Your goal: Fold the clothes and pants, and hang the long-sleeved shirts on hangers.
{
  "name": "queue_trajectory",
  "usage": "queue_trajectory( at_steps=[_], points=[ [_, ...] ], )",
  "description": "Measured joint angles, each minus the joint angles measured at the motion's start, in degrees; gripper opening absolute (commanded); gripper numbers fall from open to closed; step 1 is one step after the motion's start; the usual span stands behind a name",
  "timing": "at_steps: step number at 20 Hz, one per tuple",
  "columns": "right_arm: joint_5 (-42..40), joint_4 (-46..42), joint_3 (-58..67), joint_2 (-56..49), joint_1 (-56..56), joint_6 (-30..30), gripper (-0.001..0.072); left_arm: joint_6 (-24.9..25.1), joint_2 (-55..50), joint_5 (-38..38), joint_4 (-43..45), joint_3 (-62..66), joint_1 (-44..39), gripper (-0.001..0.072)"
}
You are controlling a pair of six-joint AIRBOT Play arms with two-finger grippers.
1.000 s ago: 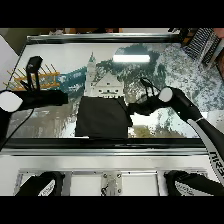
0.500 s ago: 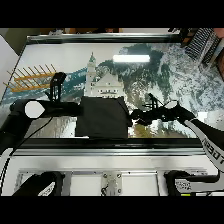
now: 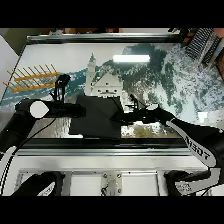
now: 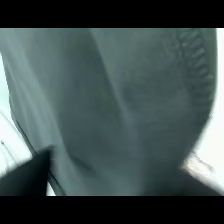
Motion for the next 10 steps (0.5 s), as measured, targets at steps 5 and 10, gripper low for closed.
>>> queue_trajectory(
  at_steps=[5,10],
  points=[
    [-2.21,-0.94,3.06,0.68,0.81,-4.33,0.0023,-0.26,0.00,-0.11,0.00,0.00,-0.02,0.0009],
    [-3.10,-17.44,8.52,5.84,-12.72,2.14,0.0023,-0.42,0.00,-0.13,0.00,0.00,-0.02,0.0009]
  ],
)
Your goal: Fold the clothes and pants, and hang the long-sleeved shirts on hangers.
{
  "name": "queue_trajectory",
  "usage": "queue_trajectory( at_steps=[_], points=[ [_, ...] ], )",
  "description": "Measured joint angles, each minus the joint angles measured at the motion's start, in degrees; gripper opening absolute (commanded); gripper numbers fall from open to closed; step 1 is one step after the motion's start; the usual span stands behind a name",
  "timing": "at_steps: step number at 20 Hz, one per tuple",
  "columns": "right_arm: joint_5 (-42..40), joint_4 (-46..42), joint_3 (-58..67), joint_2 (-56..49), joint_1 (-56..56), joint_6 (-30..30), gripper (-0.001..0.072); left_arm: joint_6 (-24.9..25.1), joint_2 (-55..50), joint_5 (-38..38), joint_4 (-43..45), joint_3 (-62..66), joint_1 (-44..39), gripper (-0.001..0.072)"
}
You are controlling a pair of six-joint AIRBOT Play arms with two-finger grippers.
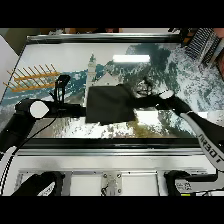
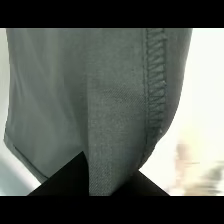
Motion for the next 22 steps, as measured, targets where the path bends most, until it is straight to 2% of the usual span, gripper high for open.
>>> queue_trajectory(
  at_steps=[3,6,10,14,16,21,22],
  points=[
    [-0.59,-9.38,2.84,3.65,-13.03,5.75,0.0023,0.00,0.00,0.00,0.00,0.00,0.00,0.0009],
    [-0.74,-14.23,3.98,6.47,-25.97,9.81,0.0023,0.00,0.00,0.13,0.00,0.00,0.00,0.0009],
    [0.15,-23.15,3.93,8.96,-37.75,18.38,0.0023,0.02,0.00,0.66,0.00,0.00,0.00,0.0009],
    [4.07,-35.91,0.61,12.72,-41.05,31.06,0.0023,0.04,0.00,1.09,0.00,0.00,0.00,0.0009],
    [5.79,-40.54,-2.99,16.13,-40.37,35.56,0.0023,0.07,0.00,1.14,0.00,0.00,0.00,0.0009],
    [7.69,-47.63,-14.27,27.28,-36.76,42.97,0.0040,0.15,0.00,1.27,0.00,0.00,0.00,0.0009],
    [8.04,-48.11,-16.06,29.24,-36.35,43.34,0.0170,0.15,0.00,1.29,0.00,0.00,0.00,0.0009]
  ],
)
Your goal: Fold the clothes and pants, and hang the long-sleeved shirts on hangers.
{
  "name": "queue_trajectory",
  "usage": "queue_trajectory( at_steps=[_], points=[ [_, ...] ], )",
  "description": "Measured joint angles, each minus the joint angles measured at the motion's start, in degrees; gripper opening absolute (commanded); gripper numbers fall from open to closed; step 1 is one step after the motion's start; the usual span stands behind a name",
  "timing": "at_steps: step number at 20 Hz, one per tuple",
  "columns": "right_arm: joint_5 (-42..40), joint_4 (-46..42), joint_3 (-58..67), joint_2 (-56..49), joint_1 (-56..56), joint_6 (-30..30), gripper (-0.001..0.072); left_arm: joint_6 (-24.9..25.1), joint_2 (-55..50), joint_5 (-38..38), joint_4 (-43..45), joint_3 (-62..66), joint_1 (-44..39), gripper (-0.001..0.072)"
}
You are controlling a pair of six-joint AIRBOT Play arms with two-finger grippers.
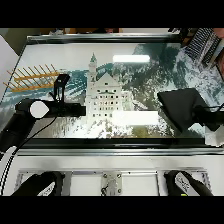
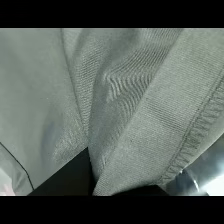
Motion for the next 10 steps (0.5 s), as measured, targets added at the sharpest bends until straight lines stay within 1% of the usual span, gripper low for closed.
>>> queue_trajectory(
  at_steps=[1,2,5,8,10],
  points=[
    [0.81,-0.44,-1.60,1.95,0.35,0.72,0.0461,0.00,0.00,-0.02,0.00,0.00,-0.02,0.0009],
    [1.88,-0.83,-2.71,3.52,0.59,0.92,0.0679,0.00,0.00,-0.02,0.00,0.00,-0.02,0.0009],
    [6.03,-1.25,-4.35,8.22,0.87,0.59,0.0686,0.00,0.00,-0.02,0.00,0.00,-0.02,0.0009],
    [10.64,-1.57,-3.58,14.43,0.98,-3.93,0.0686,0.00,0.00,-0.04,0.02,0.00,-0.02,0.0009],
    [12.48,0.76,-2.71,19.39,1.05,-8.11,0.0686,-0.02,0.00,-0.04,0.00,0.00,-0.04,0.0009]
  ],
)
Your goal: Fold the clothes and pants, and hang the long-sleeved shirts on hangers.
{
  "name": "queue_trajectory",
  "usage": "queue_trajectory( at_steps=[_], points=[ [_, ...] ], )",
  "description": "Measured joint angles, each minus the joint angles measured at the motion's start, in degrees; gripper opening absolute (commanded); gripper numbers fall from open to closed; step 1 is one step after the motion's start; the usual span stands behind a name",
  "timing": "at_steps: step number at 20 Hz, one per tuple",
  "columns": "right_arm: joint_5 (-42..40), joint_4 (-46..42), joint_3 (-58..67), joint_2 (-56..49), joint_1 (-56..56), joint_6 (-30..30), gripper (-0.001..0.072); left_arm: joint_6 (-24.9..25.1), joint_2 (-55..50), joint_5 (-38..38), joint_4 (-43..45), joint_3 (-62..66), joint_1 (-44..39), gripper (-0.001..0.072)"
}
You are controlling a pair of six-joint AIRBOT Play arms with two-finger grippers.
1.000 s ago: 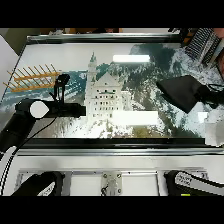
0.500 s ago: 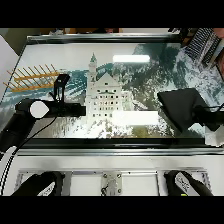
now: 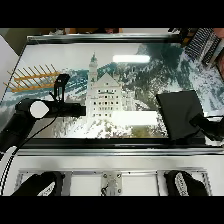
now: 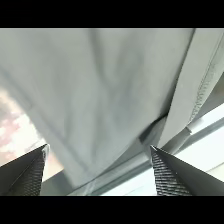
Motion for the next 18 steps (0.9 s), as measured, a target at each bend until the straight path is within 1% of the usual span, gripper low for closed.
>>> queue_trajectory(
  at_steps=[1,2,3,5,7,8,9,10,14,18],
  points=[
    [0.33,2.71,0.31,2.45,0.17,-2.23,0.0682,0.00,0.00,0.04,0.00,0.00,0.00,0.0009],
    [0.39,5.92,0.48,4.35,0.61,-4.52,0.0644,0.00,0.00,0.07,0.00,0.00,0.00,0.0009],
    [0.52,9.79,0.63,5.84,1.46,-6.95,0.0567,-0.02,0.00,0.13,0.00,0.00,0.00,0.0009],
    [0.55,16.44,0.79,7.30,4.44,-10.84,0.0566,-0.11,0.00,0.26,0.00,0.00,0.00,0.0009],
    [0.48,20.46,0.87,7.13,8.83,-13.25,0.0562,-0.11,0.00,0.24,-0.02,0.00,0.00,0.0009],
    [0.24,21.86,0.92,6.49,11.41,-14.10,0.0443,-0.11,0.00,0.24,-0.02,0.00,0.00,0.0009],
    [0.07,22.82,0.92,5.53,14.10,-14.71,0.0197,-0.11,0.00,0.26,-0.02,0.00,0.00,0.0010],
    [-0.09,23.50,0.92,4.55,16.35,-14.99,0.0015,-0.09,0.00,0.28,-0.02,0.00,0.00,0.0009],
    [-0.37,25.00,0.92,0.02,23.39,-16.02,0.0025,-0.07,0.00,0.46,-0.02,0.00,0.00,0.0009],
    [-0.39,25.53,0.92,-2.43,25.81,-16.20,0.0025,0.02,0.00,0.48,-0.02,0.00,0.00,0.0009]
  ],
)
